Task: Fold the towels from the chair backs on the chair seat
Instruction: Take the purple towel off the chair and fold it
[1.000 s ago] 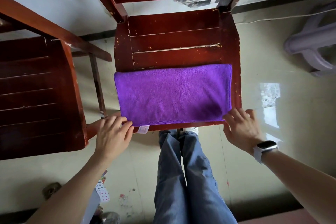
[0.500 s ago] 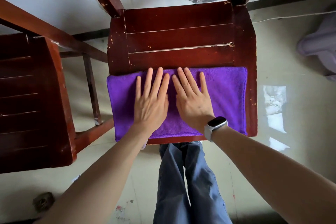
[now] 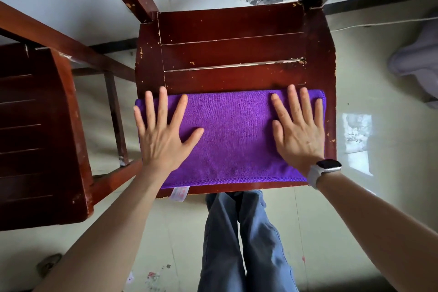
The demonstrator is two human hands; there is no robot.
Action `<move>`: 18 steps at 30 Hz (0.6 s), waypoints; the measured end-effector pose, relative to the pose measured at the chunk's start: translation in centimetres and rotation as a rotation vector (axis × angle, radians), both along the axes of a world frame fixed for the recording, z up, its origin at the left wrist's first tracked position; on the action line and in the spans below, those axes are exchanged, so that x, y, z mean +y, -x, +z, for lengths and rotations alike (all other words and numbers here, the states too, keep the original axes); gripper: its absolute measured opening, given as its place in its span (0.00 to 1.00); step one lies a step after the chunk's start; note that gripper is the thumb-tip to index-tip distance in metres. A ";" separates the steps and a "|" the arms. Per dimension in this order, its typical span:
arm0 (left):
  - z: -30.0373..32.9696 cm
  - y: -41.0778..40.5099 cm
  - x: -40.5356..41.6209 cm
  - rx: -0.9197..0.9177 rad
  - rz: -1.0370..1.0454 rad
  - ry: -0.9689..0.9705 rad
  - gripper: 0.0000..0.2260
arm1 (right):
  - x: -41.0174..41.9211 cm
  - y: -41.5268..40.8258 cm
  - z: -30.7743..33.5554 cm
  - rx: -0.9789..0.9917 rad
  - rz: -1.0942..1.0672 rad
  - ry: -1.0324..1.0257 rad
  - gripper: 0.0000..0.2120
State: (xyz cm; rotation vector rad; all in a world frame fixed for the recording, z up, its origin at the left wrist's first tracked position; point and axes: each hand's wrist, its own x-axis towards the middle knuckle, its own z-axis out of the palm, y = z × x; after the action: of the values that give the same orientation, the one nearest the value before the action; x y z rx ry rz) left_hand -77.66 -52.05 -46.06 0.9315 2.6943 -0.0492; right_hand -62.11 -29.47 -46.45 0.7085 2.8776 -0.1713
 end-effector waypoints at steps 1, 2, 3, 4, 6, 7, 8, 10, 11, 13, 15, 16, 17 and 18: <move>0.0 0.2 -0.2 -0.016 0.018 -0.006 0.35 | 0.5 -0.4 0.1 -0.009 -0.035 0.016 0.25; 0.2 0.4 -0.4 -0.039 0.044 -0.013 0.35 | 1.0 -0.7 0.2 -0.013 -0.065 0.042 0.26; 0.3 0.6 -0.5 -0.074 0.076 -0.025 0.35 | 1.3 -1.0 0.5 -0.005 -0.091 0.077 0.26; 0.6 0.9 -0.6 -0.114 0.101 -0.040 0.36 | 1.6 -1.2 0.7 0.016 -0.113 0.122 0.26; 1.2 1.1 -0.5 -0.172 0.124 -0.064 0.37 | 2.1 -1.2 1.2 0.101 -0.164 0.251 0.26; 1.6 1.2 -0.4 -0.176 0.145 -0.069 0.36 | 2.3 -1.2 1.5 0.170 -0.203 0.306 0.26; 2.1 1.1 -0.3 -0.165 0.175 -0.067 0.36 | 2.6 -1.3 1.9 0.252 -0.267 0.341 0.25; 2.8 0.6 0.0 -0.120 0.184 -0.054 0.34 | 3.1 -1.7 2.5 0.382 -0.455 0.360 0.21; 3.0 0.2 0.1 -0.101 0.138 -0.051 0.32 | 3.2 -2.0 2.8 0.395 -0.520 0.352 0.21; 3.0 -0.5 0.2 -0.086 0.035 -0.054 0.30 | 2.8 -2.3 3.4 0.303 -0.489 0.289 0.21; 2.8 -0.2 0.3 -0.117 0.084 -0.081 0.27 | 2.1 -2.1 3.5 0.157 -0.315 0.228 0.24; 2.5 0.2 0.2 -0.130 0.168 -0.102 0.25 | 1.8 -1.9 3.3 0.084 -0.242 0.224 0.26; 2.3 0.9 0.0 -0.143 0.261 -0.129 0.24 | 1.6 -1.6 3.0 0.017 -0.195 0.229 0.27; 2.1 1.5 -0.3 -0.155 0.328 -0.159 0.22 | 1.5 -1.4 2.6 -0.041 -0.169 0.228 0.28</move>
State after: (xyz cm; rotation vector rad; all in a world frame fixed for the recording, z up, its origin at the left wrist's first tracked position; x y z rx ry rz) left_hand -79.20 -52.31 -43.93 0.4982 2.6952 0.2972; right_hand -60.73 -27.97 -43.85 0.8962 2.6992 -0.4920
